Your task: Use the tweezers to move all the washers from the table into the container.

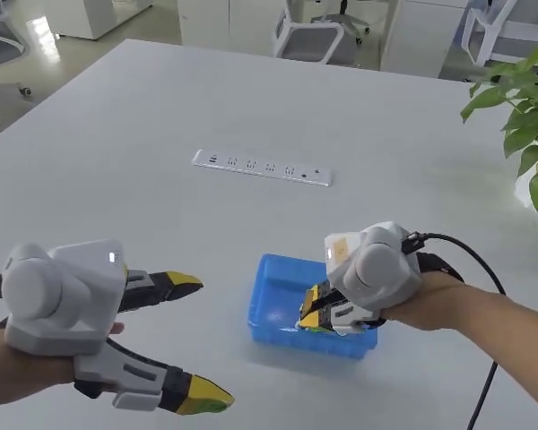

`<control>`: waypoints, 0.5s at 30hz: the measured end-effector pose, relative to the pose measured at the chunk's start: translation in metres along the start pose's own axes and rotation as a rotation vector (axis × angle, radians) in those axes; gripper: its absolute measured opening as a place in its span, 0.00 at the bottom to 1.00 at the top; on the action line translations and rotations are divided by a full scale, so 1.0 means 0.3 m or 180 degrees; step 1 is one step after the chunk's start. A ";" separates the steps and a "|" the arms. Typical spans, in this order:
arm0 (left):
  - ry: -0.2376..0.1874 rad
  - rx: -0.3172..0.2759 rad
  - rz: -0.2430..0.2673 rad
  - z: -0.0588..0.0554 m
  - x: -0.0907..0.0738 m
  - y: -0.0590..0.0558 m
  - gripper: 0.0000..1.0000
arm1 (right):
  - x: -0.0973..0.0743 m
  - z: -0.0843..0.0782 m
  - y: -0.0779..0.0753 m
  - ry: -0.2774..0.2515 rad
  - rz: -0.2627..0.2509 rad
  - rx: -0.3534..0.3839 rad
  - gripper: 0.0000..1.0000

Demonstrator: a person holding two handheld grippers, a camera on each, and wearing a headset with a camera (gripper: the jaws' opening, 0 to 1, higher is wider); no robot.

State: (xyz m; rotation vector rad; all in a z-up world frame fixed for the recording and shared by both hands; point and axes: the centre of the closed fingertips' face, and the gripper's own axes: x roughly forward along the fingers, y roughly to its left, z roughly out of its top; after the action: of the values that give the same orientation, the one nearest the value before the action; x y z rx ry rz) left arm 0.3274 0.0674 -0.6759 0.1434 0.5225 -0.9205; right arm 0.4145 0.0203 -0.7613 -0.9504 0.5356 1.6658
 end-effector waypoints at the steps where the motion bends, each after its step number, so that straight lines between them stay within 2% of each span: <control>1: 0.0006 0.0001 0.0001 -0.001 0.000 0.001 0.91 | 0.002 -0.003 0.000 0.0010 0.0007 -0.0002 0.08; 15: 0.0000 0.0000 0.0003 -0.003 0.000 0.011 0.90 | -0.004 0.002 -0.004 -0.0002 0.0002 -0.0019 0.08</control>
State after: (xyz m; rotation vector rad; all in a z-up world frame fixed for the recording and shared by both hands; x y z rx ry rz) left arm 0.3297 0.0697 -0.6772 0.1438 0.5225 -0.9195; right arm 0.4154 0.0206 -0.7599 -0.9541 0.5309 1.6691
